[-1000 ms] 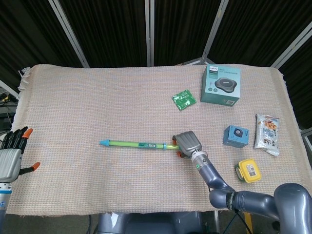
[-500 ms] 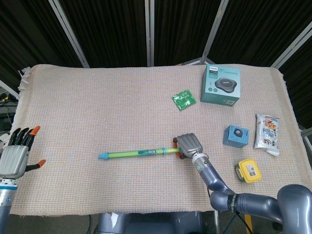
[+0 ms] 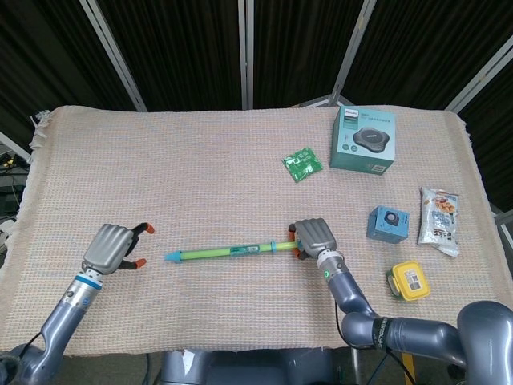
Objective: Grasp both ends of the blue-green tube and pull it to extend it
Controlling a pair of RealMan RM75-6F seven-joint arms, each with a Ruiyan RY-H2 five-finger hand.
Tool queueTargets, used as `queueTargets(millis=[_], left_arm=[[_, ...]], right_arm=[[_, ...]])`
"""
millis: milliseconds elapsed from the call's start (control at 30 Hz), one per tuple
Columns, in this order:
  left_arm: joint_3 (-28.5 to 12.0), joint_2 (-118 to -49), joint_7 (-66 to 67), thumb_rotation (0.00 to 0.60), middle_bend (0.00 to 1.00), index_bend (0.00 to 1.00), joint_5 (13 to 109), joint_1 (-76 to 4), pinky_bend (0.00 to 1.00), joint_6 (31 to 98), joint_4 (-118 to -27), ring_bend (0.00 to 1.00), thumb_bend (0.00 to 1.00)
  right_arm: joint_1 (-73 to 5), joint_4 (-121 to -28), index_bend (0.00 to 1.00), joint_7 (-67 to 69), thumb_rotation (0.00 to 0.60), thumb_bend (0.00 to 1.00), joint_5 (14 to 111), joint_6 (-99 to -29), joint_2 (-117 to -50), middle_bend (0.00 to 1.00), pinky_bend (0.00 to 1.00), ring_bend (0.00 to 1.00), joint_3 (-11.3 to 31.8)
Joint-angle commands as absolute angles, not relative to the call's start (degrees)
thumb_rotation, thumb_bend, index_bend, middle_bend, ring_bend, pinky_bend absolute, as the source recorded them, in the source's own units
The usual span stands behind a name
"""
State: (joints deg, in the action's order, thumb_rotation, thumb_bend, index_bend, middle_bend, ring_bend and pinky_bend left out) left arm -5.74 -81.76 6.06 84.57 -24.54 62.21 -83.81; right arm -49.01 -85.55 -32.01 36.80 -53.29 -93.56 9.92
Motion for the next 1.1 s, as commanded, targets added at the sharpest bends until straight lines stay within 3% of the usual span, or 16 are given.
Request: queueTargets(millis=[33, 533, 967, 1100], left_arm=[[-6.39, -85.49, 7.80, 0.600, 0.90, 0.41, 80.88, -27.60, 1.00, 57.74, -83.70, 0.86, 0.00], [-8.12, -92.97, 11.43, 0.600, 0.91, 0.43, 72.39, -31.77, 1.00, 52.86, -80.84, 0.87, 0.02], [-7.91, -95.66, 12.09, 0.600, 0.91, 0.44, 70.51, -33.69, 1.00, 52.06, -78.33, 0.87, 0.11], [-7.83, -96.12, 11.78, 0.600, 0.91, 0.44, 69.97, -34.03, 1.00, 51.66, -77.69, 0.87, 0.19]], right_arm=[[-49.30, -85.62, 0.69, -32.37, 0.600, 0.49, 35.86, -53.45, -93.74, 1.00, 1.00, 1.00, 10.06], [-49.69, -85.26, 0.70, -32.08, 0.600, 0.50, 35.38, -53.74, -94.04, 1.00, 1.00, 1.00, 10.05], [-49.80, -85.29, 0.70, -31.58, 0.600, 0.50, 35.41, -53.42, -93.62, 1.00, 1.00, 1.00, 9.95], [-49.78, -85.47, 0.70, -31.49, 0.600, 0.50, 35.49, -53.46, -93.45, 1.00, 1.00, 1.00, 9.87]])
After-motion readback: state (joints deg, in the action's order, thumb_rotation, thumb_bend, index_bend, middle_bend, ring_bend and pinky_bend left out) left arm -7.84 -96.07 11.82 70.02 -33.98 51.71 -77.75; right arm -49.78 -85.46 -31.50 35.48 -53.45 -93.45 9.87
